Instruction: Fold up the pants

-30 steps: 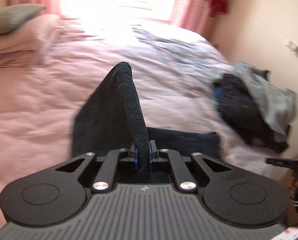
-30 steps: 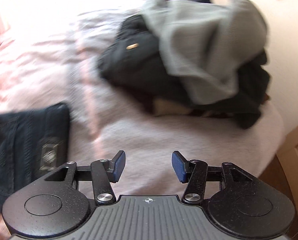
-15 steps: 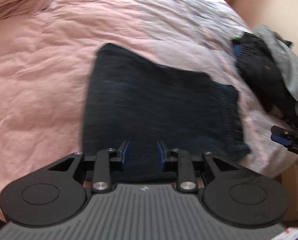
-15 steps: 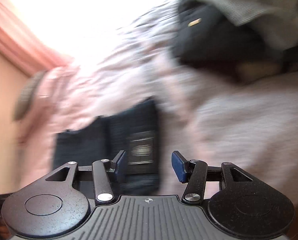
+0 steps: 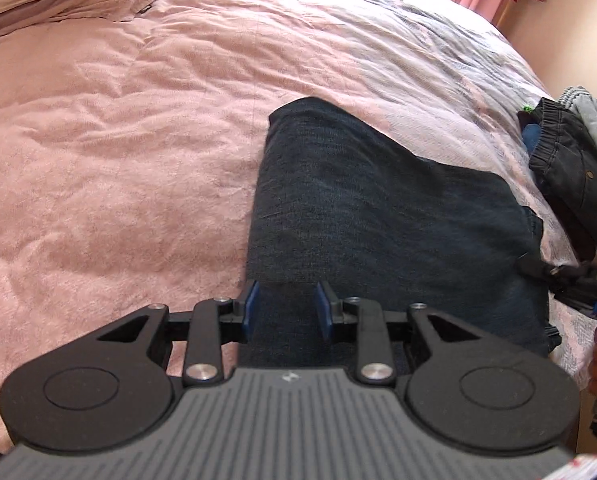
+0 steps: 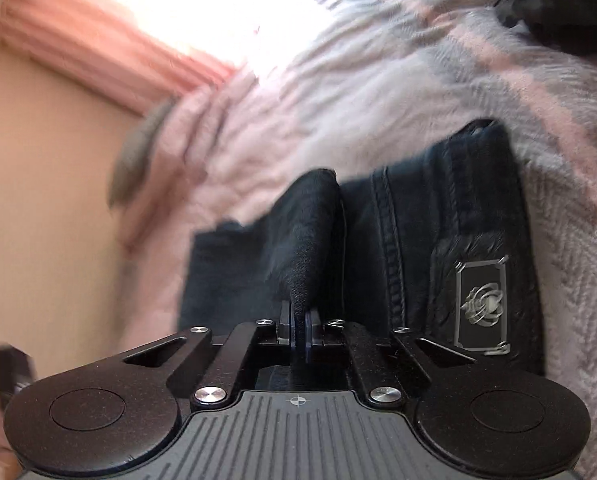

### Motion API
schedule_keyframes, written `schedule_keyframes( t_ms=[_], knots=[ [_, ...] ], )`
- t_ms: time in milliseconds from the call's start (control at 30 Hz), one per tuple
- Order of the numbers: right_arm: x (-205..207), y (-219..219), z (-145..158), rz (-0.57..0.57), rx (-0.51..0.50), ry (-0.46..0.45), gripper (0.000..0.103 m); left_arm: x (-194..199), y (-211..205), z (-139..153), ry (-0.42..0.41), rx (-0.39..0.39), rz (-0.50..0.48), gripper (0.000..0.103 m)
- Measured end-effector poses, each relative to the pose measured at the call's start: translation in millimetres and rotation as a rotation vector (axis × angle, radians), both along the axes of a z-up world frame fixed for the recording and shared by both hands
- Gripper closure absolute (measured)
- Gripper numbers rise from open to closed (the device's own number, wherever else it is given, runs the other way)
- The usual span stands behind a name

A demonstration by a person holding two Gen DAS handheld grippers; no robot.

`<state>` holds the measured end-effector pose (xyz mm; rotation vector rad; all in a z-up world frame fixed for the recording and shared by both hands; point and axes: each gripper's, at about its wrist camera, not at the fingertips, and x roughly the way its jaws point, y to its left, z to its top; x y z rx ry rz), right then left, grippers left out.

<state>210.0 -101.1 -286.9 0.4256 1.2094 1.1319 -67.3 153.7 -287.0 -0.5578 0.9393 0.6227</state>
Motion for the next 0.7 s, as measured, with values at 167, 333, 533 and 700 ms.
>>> schedule_keyframes(
  t_ms=[167, 333, 533, 700],
  knots=[
    [38, -37, -15, -0.112, -0.059, 0.072, 0.102, 21, -10, -13, -0.004, -0.008, -0.079, 0.078],
    [27, -40, 21, -0.125, -0.04, -0.069, 0.103, 38, -15, -23, 0.019, 0.009, -0.145, 0.078],
    [30, -46, -8, -0.201, -0.233, -0.05, 0.1, 44, -10, -38, 0.051, 0.007, -0.161, 0.078],
    [18, -12, 31, -0.167, -0.464, -0.336, 0.086, 48, 2, -27, 0.032, 0.041, -0.152, 0.078]
  ],
)
